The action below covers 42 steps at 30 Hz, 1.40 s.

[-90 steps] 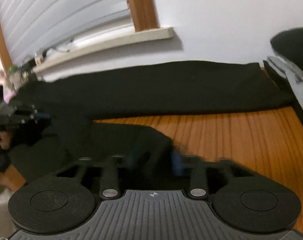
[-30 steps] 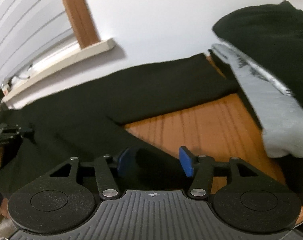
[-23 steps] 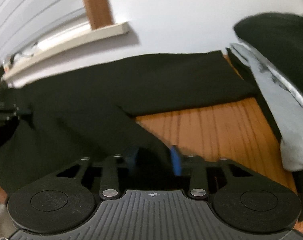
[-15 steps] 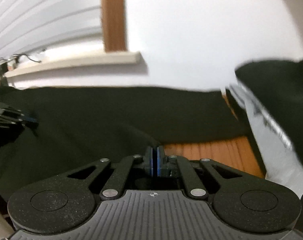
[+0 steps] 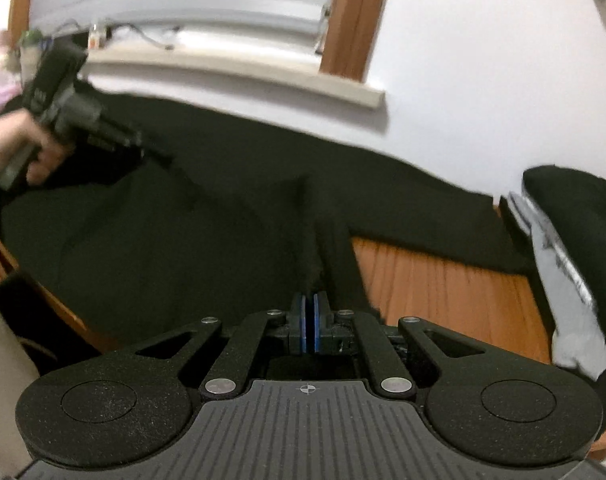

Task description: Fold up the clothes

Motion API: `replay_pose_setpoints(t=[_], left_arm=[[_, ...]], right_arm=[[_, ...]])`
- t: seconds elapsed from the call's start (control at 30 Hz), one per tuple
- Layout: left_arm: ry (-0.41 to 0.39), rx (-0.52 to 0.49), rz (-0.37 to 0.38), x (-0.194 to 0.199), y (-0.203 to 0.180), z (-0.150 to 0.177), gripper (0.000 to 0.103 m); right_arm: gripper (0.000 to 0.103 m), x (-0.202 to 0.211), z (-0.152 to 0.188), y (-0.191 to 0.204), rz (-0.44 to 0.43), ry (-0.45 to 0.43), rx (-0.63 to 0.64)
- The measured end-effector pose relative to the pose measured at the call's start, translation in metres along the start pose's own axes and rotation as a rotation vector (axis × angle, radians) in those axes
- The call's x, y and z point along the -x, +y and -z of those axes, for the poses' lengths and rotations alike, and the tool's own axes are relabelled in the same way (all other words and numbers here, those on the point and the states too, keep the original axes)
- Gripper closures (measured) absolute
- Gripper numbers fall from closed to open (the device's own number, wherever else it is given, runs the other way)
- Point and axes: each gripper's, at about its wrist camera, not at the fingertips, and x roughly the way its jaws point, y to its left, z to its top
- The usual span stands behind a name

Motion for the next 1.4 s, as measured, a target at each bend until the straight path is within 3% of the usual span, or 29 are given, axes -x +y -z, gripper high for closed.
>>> replay_pose_setpoints(t=[0.23,0.37,0.5,0.57,0.73,0.93,1.03,1.13,1.2,1.4], left_arm=[[0.0,0.003,0.001,0.0,0.0,0.0,0.095],[-0.001,0.003,0.0,0.0,0.0,0.0,0.094],[-0.001,0.007,0.001,0.0,0.0,0.0,0.094],[-0.001,0.006,0.001,0.0,0.0,0.0,0.094],[-0.002,0.008,0.0,0.0,0.0,0.001,0.094],[-0.003,0.006,-0.002,0.0,0.0,0.001,0.094],[-0.007,0.0,-0.008,0.001,-0.001,0.002,0.094],[-0.025,-0.016,-0.014,0.004,-0.004,0.002,0.096],[-0.037,-0.017,-0.002,0.008,-0.004,-0.001,0.096],[-0.079,0.038,0.055,0.023,0.007,-0.018,0.095]], right_arm=[[0.097,-0.009,0.016,0.02,-0.038,0.056,0.012],[0.088,0.0,0.016,0.017,-0.059,0.035,-0.005],[0.082,0.014,0.011,0.001,-0.05,-0.008,-0.063],[0.072,0.017,0.01,-0.008,-0.026,-0.026,-0.086],[0.063,0.015,0.013,-0.032,-0.01,-0.044,-0.174],[0.062,0.0,0.026,-0.05,-0.065,-0.041,-0.288],[0.063,-0.005,0.028,-0.049,-0.078,-0.054,-0.302],[0.097,-0.007,0.025,-0.052,-0.057,-0.062,-0.296],[0.097,-0.002,0.02,-0.063,-0.033,-0.084,-0.298],[0.097,0.014,-0.003,-0.123,0.154,-0.171,-0.413]])
